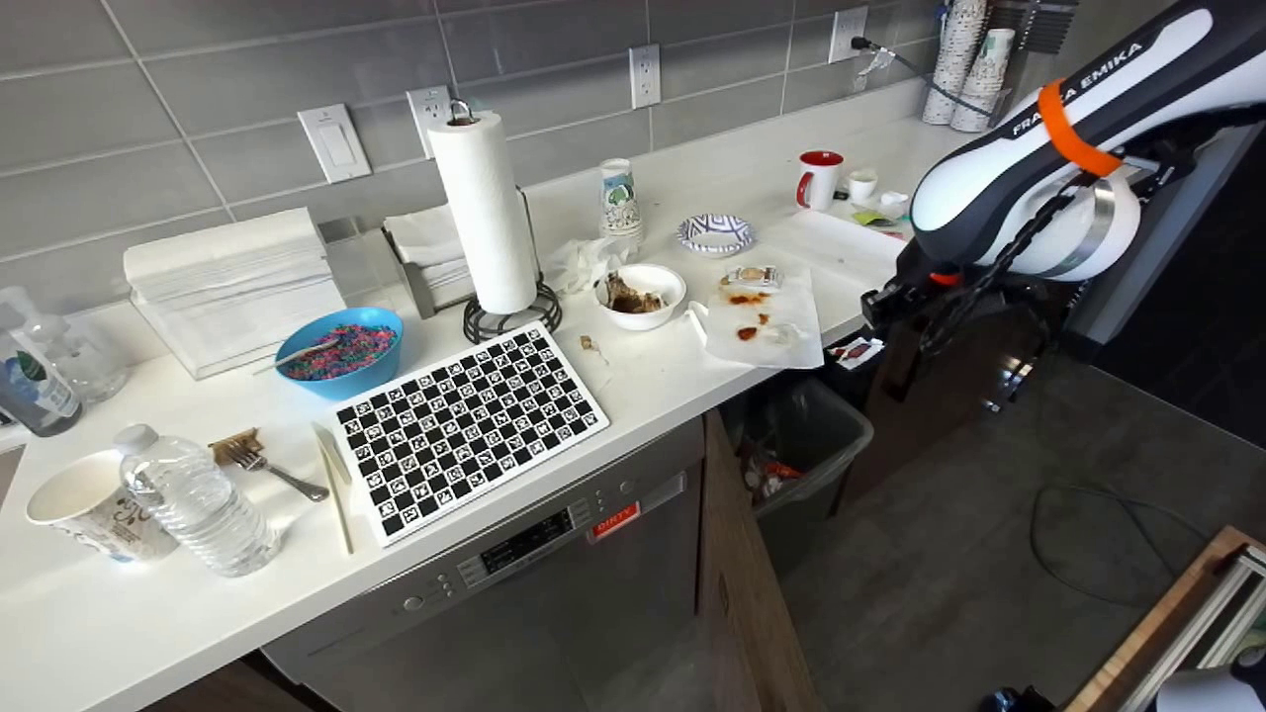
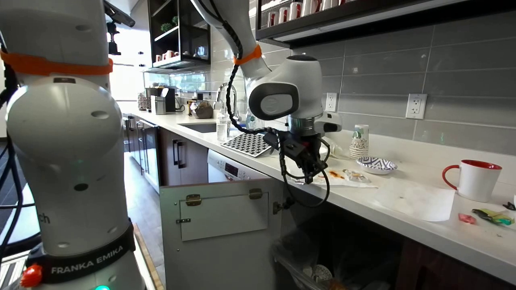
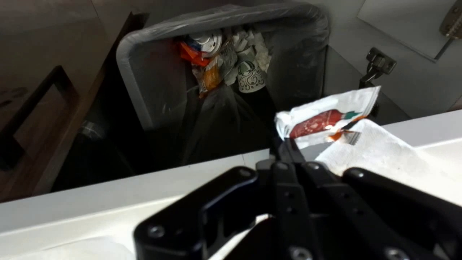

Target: Pick up the sachet on the napkin and put it inside the bin

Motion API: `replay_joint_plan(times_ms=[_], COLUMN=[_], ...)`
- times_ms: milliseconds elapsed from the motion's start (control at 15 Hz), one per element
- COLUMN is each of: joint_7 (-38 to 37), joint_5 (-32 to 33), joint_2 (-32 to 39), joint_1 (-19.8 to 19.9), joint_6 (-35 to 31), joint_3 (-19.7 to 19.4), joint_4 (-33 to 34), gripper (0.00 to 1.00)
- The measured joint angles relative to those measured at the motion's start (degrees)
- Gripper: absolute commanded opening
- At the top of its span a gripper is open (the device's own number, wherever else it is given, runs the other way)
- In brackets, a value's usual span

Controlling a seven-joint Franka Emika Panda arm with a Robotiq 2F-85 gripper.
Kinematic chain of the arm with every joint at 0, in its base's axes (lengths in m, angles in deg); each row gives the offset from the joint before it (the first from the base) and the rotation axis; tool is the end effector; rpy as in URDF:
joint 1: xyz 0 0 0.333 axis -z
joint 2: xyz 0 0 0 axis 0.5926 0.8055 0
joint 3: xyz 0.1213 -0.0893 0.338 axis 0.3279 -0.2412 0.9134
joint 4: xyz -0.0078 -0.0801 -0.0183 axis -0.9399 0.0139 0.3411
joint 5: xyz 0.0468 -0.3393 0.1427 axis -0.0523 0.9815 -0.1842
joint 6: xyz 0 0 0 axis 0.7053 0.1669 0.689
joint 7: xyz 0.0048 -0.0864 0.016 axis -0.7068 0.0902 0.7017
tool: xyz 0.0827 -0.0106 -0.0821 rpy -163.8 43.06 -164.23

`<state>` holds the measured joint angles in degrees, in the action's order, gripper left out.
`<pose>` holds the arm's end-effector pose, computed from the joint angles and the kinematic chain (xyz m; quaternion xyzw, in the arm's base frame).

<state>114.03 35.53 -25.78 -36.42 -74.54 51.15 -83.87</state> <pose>0.4449 -0.0705 0.3568 -0.9821 0.0594 -0.1673 0.0622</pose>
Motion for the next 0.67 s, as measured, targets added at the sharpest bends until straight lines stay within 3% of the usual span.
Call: replay_joint_plan(times_ms=[667], joint_7=[28.61], joint_5=[-26.03], joint_2=[1.56], joint_1=[0.08], joint_6=[-0.61], joint_3=[-0.86], joint_4=[-4.12], gripper=[0.00])
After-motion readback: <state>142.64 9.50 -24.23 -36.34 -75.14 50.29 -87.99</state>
